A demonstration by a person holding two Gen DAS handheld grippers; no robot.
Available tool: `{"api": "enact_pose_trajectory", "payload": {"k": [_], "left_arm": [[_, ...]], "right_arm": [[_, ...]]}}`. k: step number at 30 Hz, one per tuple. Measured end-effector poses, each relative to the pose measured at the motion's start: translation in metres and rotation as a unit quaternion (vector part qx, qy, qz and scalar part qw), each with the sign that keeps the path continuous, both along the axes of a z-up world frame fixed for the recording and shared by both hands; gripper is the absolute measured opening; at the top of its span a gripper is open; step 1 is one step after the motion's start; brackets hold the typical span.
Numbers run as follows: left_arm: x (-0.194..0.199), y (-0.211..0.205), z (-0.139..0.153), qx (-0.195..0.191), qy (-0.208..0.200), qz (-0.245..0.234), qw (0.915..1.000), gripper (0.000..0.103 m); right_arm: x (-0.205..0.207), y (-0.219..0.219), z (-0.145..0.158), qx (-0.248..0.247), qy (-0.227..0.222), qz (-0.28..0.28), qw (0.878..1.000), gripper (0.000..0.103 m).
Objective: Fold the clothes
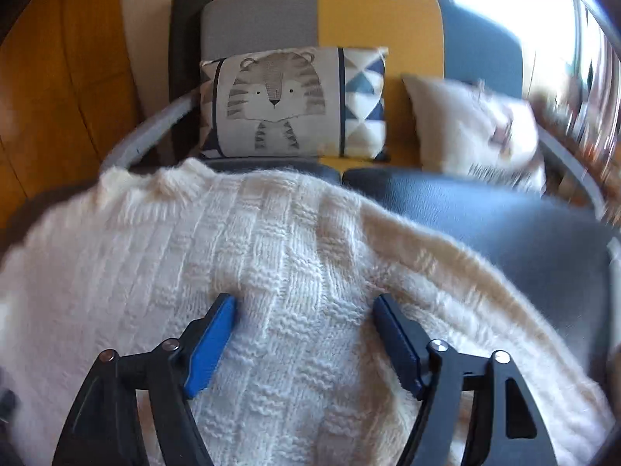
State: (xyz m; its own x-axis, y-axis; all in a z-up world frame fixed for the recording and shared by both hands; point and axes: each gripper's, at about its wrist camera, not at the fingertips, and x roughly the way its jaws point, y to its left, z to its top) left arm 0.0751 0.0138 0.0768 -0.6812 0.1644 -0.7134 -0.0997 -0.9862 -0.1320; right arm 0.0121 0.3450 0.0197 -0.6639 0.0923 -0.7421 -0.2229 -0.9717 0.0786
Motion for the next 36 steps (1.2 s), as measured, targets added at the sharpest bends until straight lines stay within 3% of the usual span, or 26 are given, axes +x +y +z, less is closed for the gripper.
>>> {"api": "enact_pose_trajectory", "payload": {"k": [5, 8, 11, 14, 15, 16, 19, 21, 29, 34, 36], "left_arm": [[-0.001, 0.001, -0.001, -0.003, -0.001, -0.001, 1.0000, 0.103], [-0.002, 0.002, -0.001, -0.005, -0.002, -0.002, 1.0000, 0.103], [-0.003, 0.002, -0.002, -0.005, -0.002, -0.003, 1.0000, 0.103], [-0.003, 0.002, -0.002, -0.006, -0.002, -0.003, 1.0000, 0.103], [-0.003, 0.003, -0.002, -0.006, -0.002, -0.003, 1.0000, 0.103], [-0.004, 0.003, -0.003, -0.007, -0.002, -0.004, 1.0000, 0.103], [-0.004, 0.003, -0.003, -0.008, -0.003, -0.004, 1.0000, 0.103], [-0.004, 0.003, -0.003, -0.008, -0.003, -0.004, 1.0000, 0.103], [-0.006, 0.005, -0.004, -0.015, -0.006, -0.006, 0.9999, 0.103], [-0.007, 0.008, -0.005, -0.025, -0.011, -0.011, 0.9996, 0.103], [-0.006, 0.008, -0.005, -0.026, -0.011, -0.011, 0.9995, 0.103]], "right_arm": [[0.028, -0.009, 0.012, -0.015, -0.006, 0.023, 1.000, 0.074], [0.066, -0.007, 0.022, -0.039, 0.018, 0.033, 0.999, 0.074], [0.106, 0.017, 0.033, -0.051, 0.045, 0.002, 0.998, 0.071], [0.136, 0.056, 0.036, -0.069, 0.042, -0.061, 0.995, 0.044], [0.145, 0.069, 0.036, -0.072, 0.043, -0.080, 0.993, 0.030], [0.152, 0.082, 0.035, -0.065, 0.038, -0.100, 0.992, 0.028], [0.160, 0.111, 0.018, -0.065, -0.004, -0.120, 0.991, 0.031], [0.176, 0.127, 0.017, -0.119, 0.018, -0.128, 0.984, 0.031], [0.268, 0.146, 0.030, -0.186, 0.061, -0.204, 0.959, 0.037], [0.263, 0.132, 0.041, -0.192, 0.078, -0.166, 0.964, 0.037], [0.240, 0.108, 0.048, -0.164, 0.070, -0.127, 0.976, 0.037]]}}
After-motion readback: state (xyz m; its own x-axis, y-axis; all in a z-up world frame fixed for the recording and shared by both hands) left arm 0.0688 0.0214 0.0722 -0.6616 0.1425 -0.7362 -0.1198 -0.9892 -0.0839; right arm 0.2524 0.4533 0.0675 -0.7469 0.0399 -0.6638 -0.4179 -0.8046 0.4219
